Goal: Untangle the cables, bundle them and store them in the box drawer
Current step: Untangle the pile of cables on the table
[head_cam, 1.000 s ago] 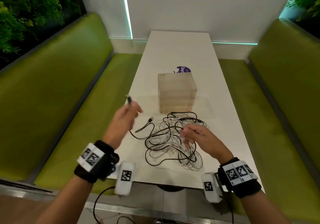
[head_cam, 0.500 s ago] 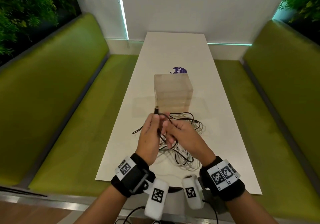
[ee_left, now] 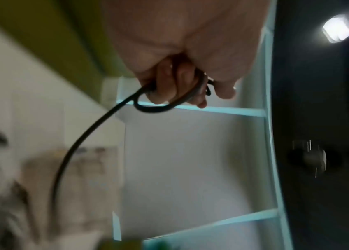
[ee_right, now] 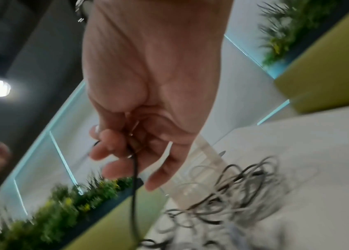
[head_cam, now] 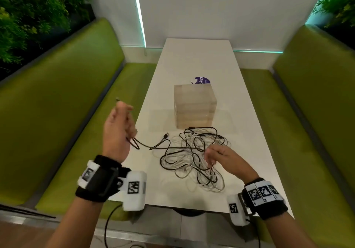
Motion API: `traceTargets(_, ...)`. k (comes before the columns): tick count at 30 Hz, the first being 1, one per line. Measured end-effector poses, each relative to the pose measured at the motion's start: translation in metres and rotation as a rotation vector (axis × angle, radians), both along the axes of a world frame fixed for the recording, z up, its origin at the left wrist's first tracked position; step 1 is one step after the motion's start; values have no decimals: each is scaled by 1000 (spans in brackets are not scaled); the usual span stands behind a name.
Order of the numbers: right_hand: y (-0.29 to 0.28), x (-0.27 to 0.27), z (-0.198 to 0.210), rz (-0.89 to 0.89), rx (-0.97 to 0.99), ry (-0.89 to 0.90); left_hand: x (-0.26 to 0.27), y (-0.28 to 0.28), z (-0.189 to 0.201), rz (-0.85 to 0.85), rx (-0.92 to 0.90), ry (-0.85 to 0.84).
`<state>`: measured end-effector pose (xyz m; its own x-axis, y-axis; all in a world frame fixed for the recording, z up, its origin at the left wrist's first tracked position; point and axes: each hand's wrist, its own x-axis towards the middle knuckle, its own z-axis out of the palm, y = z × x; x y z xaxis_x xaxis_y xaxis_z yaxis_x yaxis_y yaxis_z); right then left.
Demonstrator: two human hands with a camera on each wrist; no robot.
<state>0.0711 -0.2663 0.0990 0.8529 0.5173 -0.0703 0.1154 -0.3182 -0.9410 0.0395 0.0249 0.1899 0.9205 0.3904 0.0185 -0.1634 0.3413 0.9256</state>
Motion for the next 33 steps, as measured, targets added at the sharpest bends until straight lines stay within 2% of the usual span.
traceTargets(2, 9, -3, 8, -26, 70, -35, -2, -20, -20, -98, 390, 98)
traceTargets(3, 15, -4, 13, -19, 97, -52, -3, -32, -29, -209, 501, 126)
traceTargets(5, 26, -6, 21, 15, 142, -78, -9, -52, -42, -440, 593, 168)
traceTargets(7, 33, -9, 29, 41, 175, -90, -14, -71, -46, -572, 602, 132)
traceTargets(11, 33, -9, 40, 32, 218, -20, -17, -84, -38, -559, 455, 92)
traceTargets(15, 25, -10, 35, 151, 70, -28, -8, -66, -35, -435, 325, 34)
traceTargets(20, 15, 1, 2, 120, -153, -101, -1, -37, -14, -172, -72, -67)
traceTargets(23, 10, 8, -14, 58, -170, -127, 0, -22, -11, -72, 28, -124)
traceTargets(25, 11, 10, -13, 33, -167, -162, 1, -21, -18, -127, 10, -137)
traceTargets(29, 21, 7, 2, 70, -146, -212, -6, -43, -23, -372, -382, 33)
traceTargets(30, 25, 6, 5, 75, -136, -221, -9, -51, -23, -424, -364, 104)
traceTargets(31, 28, 5, 9, 67, -124, -234, -10, -60, -26, -464, -243, 183)
traceTargets(33, 33, 4, 15, 28, -68, -245, -10, -75, -38, -497, 238, 266)
